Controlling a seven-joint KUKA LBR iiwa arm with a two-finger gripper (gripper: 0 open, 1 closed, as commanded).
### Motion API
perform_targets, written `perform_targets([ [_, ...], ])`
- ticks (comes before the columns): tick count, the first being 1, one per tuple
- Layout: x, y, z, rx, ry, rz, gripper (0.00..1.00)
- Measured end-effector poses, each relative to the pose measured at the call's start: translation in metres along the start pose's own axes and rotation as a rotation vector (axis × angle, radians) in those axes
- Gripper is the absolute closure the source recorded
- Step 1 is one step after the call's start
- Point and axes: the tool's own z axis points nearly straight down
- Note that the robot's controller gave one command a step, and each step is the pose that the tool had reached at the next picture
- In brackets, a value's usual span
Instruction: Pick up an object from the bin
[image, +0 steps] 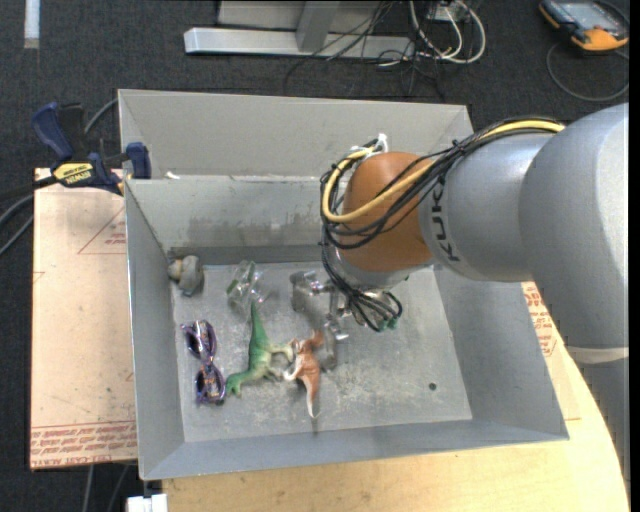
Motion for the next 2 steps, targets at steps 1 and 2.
perform_targets([
  [1,0.023,0.054,0.000,-0.003,0.007,-0.106,0.00],
  [2,0.033,0.042,-0.004,-0.001,-0.001,-0.398,1.00],
])
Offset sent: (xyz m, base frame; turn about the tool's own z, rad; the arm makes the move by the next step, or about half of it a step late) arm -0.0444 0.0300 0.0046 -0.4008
